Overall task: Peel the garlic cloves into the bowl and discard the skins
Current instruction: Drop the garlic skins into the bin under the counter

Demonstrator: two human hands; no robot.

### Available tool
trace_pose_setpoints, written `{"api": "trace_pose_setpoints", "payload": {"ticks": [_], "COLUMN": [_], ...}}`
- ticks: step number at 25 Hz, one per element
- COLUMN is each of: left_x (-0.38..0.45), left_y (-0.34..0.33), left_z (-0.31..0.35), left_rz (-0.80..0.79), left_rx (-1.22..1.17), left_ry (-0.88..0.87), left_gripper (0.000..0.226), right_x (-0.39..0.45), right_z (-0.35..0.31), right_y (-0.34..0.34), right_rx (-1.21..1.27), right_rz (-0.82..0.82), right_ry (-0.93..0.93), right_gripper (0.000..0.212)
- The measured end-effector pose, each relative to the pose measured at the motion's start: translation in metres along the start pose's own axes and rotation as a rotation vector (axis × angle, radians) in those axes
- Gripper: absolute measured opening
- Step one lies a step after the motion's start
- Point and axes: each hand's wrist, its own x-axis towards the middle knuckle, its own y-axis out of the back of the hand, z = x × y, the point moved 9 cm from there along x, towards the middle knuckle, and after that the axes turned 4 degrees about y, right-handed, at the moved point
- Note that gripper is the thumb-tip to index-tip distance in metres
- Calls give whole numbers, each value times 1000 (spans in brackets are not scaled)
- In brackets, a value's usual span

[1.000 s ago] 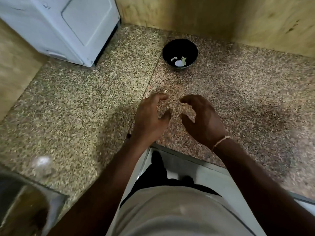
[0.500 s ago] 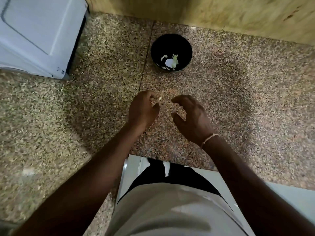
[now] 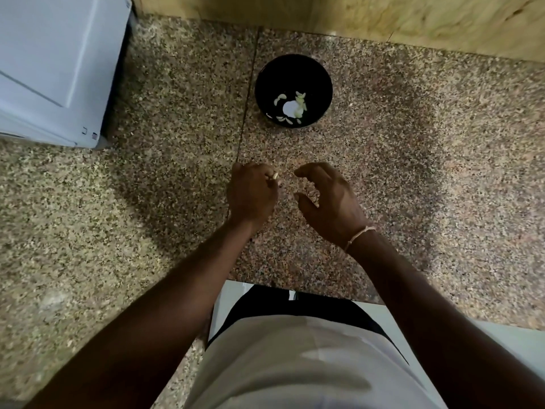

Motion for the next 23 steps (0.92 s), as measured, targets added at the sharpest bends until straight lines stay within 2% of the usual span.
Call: {"api": "trace_pose_setpoints", "payload": {"ticks": [5, 8, 13, 18, 23], "left_x": [5, 3, -5, -7, 3], "left_y": [-2, -3, 0, 27, 48], "left_z": [1, 2, 12, 12, 23], "left_rz": [13, 13, -140, -107, -104], "left_rx": [65, 27, -346, -565, -688], "left_ry": [-17, -29, -68, -25, -22], "left_gripper": [13, 11, 3, 15, 18], "right_x": [4, 7, 22, 35, 57], "right_z": [8, 13, 8, 8, 13], "right_y": [1, -2, -3, 1, 14], "right_rx": [-19, -18, 64, 156, 296], "right_rz": [11, 3, 20, 48, 106], "right_ry": [-8, -9, 32, 58, -20], "right_gripper": [40, 42, 42, 20, 18]}}
